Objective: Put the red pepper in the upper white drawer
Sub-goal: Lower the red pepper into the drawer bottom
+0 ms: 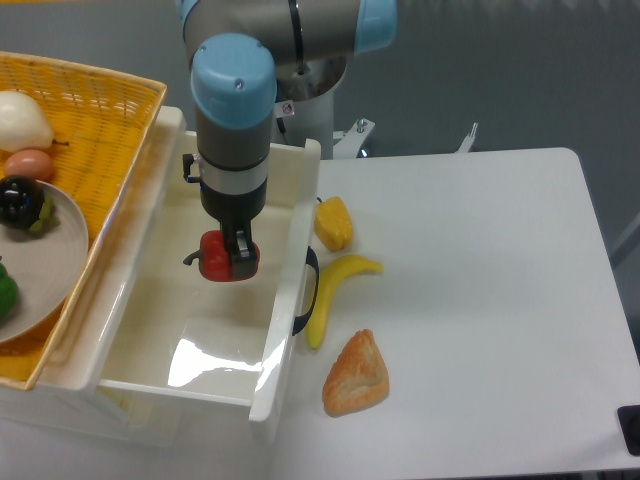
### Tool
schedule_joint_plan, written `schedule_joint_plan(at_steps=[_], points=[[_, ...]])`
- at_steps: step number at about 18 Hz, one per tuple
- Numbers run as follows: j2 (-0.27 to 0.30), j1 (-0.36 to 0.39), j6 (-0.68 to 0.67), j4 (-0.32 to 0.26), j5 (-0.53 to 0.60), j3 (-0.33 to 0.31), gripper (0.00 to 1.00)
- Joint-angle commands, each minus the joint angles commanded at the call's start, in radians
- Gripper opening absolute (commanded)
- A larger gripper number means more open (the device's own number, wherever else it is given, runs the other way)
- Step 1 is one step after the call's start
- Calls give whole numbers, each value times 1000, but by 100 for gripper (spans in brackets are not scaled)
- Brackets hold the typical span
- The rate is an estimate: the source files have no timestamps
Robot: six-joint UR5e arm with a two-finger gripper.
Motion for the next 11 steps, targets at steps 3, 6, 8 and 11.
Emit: schedule_joint_plan(at_steps=[3, 6, 8, 11], points=[[-3, -6, 0, 0, 5, 0, 27], [-12, -17, 0, 0, 20, -2, 29], [-15, -26, 18, 0, 28, -2, 33], [-17, -26, 63, 2, 28, -11, 41]])
